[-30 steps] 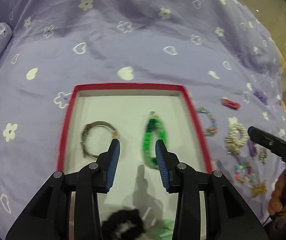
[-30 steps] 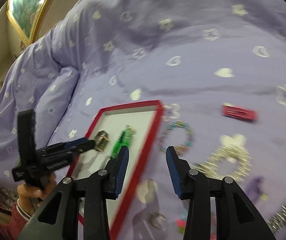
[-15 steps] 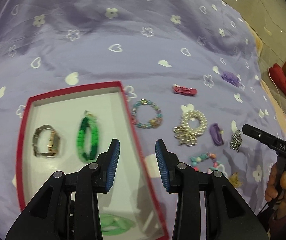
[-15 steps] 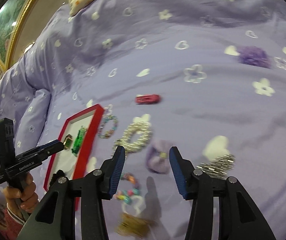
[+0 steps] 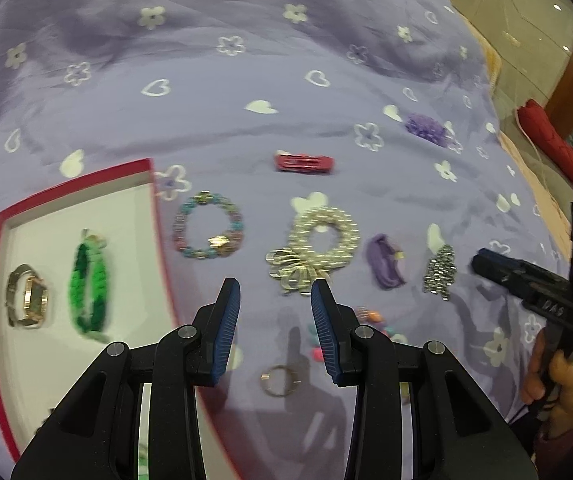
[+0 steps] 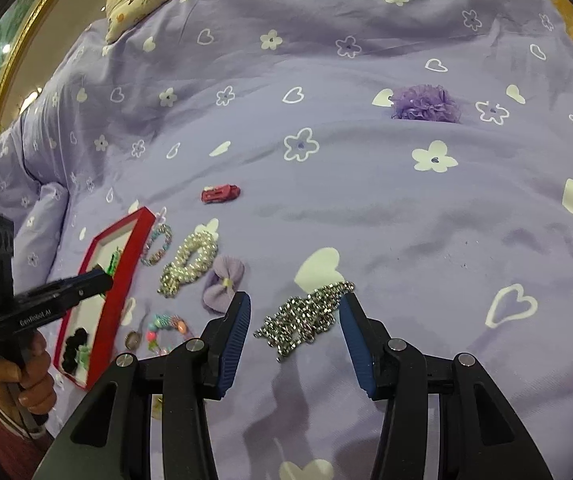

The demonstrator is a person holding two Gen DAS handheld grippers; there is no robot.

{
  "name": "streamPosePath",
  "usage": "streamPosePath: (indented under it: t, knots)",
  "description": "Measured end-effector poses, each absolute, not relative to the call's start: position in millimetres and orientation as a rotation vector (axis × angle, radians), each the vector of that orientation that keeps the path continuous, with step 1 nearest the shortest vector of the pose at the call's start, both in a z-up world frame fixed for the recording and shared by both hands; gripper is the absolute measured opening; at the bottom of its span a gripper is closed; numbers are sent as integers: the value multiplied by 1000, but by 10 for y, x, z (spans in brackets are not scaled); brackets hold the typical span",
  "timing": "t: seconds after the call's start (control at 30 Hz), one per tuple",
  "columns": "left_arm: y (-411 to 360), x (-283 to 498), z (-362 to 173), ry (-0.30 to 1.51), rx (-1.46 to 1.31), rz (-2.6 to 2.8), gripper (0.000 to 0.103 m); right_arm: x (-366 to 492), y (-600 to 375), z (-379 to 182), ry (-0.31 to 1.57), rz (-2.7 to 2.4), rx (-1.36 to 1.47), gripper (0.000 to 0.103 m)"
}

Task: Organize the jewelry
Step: 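Grasp the purple bow with the left tool while the right tool grasps the silver chain, then place the purple bow in the tray with the left tool while the right tool releases the chain there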

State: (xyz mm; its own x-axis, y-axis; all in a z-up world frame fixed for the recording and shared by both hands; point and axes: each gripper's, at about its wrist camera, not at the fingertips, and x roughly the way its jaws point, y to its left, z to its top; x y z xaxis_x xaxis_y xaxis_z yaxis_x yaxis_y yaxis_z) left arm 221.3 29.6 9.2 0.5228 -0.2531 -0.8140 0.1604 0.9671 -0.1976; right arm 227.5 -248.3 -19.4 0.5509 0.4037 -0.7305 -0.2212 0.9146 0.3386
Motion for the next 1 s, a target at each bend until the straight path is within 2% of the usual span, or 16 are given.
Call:
streamPosePath:
  t: [0.2, 0.33, 0.47, 0.67, 0.8, 0.9, 0.97, 1.0]
  knots:
    - [-103, 2269, 48, 1008, -81, -339, 35, 2283, -2429, -353, 951, 376, 166, 50]
    - [-323, 2353, -13, 1021, -68, -382, 37, 2319, -2341, -430, 968, 400, 99, 62]
    - [-504, 2499, -145, 1058, -58, -412, 38, 2321, -2233, -478, 968, 428, 3, 69]
    - [-730, 2647, -346, 1094, 2, -424, 37, 2313, -2262, -497, 955, 458, -9, 69]
    - [-744, 2664, -364, 1088, -11, -465, 12, 2335, -2225, -503, 946, 458, -32, 69]
    - [-715, 2623, -328, 1074, -11, -461, 10, 2361, -2166, -511, 938, 452, -64, 68]
    - [-678, 2589, -295, 1065, -18, -454, 9, 2385, -2134, -527, 930, 442, -88, 62]
    - [-647, 2563, -269, 1058, -24, -452, 9, 2394, -2125, -531, 924, 434, -98, 55]
